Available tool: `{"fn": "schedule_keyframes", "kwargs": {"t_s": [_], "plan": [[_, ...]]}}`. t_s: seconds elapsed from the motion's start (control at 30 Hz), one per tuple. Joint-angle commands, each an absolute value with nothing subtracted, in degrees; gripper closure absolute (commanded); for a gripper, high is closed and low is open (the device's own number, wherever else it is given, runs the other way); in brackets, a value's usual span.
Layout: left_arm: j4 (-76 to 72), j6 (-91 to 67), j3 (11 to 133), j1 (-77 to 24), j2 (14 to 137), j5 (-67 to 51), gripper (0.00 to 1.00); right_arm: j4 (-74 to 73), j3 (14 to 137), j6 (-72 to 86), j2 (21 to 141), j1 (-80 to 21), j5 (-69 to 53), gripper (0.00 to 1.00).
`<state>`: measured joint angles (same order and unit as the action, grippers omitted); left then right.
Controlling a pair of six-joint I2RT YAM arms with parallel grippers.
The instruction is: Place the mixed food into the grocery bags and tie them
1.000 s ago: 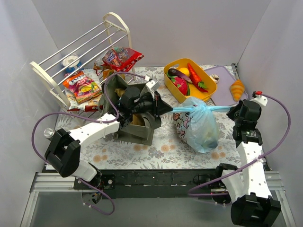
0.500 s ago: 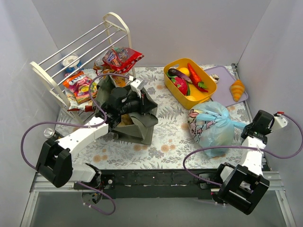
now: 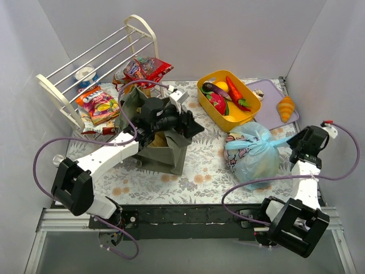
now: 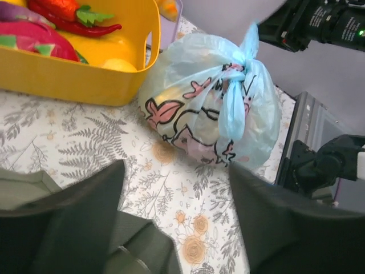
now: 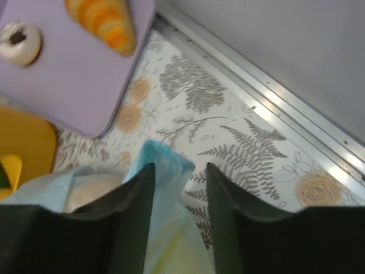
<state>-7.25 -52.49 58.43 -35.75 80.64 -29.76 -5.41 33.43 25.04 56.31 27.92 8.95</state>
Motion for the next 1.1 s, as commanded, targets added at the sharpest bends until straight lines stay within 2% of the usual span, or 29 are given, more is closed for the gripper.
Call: {"fn": "schedule_keyframes", "kwargs": {"t_s": [0.0,0.03,0.07,0.13,0.23,0.4,0.5,0.63,0.73,0.83,1.07], "plan": [[-2.74,-46.59,69.67,-39.45,83.40,-26.03,0.16,-4.56,41.46,21.10,57.48,19.62,2.89,0.26],[-0.38,-45.02,71.52,-41.20,83.93,-23.41,0.11,-5.01,42.44,20.48,57.92,17.86,3.68,0.09],[0.78,-44.39,73.37,-41.92,84.37,-21.99,0.06,-5.53,43.67,19.96,58.18,14.71,3.87,0.01],[3.07,-44.03,77.68,-43.15,84.90,-18.56,0.02,-7.90,46.91,18.55,58.62,12.23,4.83,0.01],[8.67,-45.44,80.77,-43.24,83.77,-9.08,0.02,-11.06,49.91,16.80,57.84,9.15,5.27,0.01],[17.65,-48.59,80.25,-43.24,78.93,11.72,0.02,-14.93,50.80,14.86,54.94,5.37,3.08,0.01],[24.59,-51.75,79.63,-43.16,75.50,19.39,0.02,-20.11,51.94,13.71,55.37,2.73,4.57,0.02],[40.91,-57.72,84.02,-43.07,75.85,24.07,0.02,-26.53,52.82,13.80,60.10,1.76,5.35,0.01],[44.11,-59.93,83.06,-43.07,74.89,22.77,0.02,-27.95,52.03,14.68,61.35,1.14,6.24,0.02],[44.30,-61.26,80.69,-43.07,72.52,21.71,0.02,-27.42,51.16,14.77,60.82,0.53,5.80,0.01],[33.06,-58.10,75.94,-43.07,63.56,17.07,0.02,-26.63,47.47,16.96,61.61,0.09,5.54,0.01]]}}
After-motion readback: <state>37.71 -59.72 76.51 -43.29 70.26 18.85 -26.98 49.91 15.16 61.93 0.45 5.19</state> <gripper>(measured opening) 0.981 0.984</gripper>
